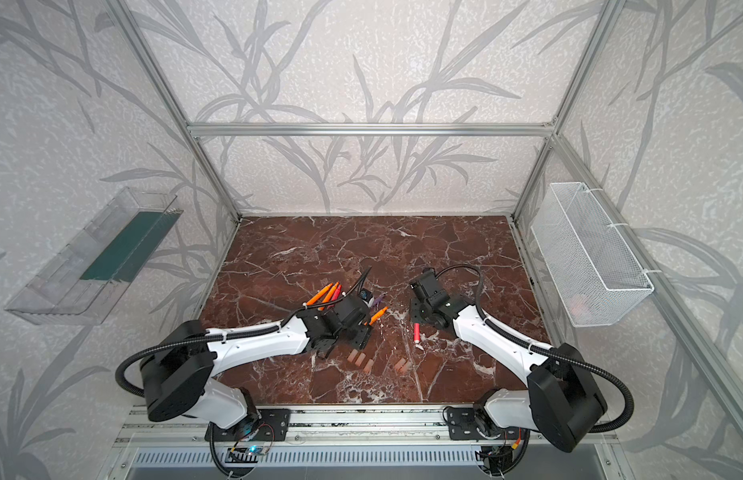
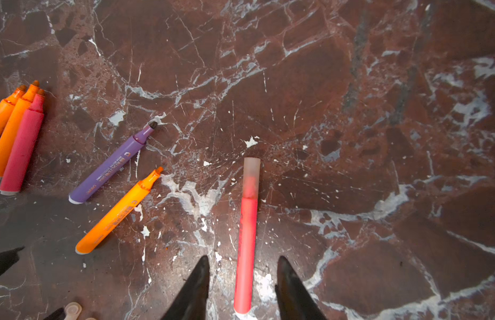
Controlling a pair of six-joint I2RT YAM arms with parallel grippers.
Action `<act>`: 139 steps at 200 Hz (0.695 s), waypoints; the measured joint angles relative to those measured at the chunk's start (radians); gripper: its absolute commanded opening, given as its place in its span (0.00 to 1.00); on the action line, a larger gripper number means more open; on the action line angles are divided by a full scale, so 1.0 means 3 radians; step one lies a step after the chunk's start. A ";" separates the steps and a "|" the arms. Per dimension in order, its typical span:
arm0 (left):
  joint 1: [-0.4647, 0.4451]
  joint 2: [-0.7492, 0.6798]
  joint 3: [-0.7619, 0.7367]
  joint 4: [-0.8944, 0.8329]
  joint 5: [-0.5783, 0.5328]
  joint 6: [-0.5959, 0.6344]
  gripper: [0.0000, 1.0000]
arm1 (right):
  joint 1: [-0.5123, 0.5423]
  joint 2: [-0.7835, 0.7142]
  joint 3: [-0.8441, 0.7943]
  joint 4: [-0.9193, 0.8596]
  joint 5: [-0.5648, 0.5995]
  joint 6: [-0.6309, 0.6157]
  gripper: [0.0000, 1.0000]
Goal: Insert the pens into the pen caps
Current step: 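Release the capped marker with the right gripper while the left reaches for orange marker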
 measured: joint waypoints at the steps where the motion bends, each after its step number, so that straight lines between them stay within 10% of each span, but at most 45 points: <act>1: 0.0000 0.0009 0.0006 -0.0001 0.0001 0.0003 0.65 | 0.0000 -0.0005 -0.0004 0.0001 0.0000 0.0000 0.41; 139: -0.0011 0.0793 0.0497 -0.0197 -0.0165 0.0117 0.50 | 0.0000 -0.0547 -0.0401 0.0100 -0.0011 0.0019 0.43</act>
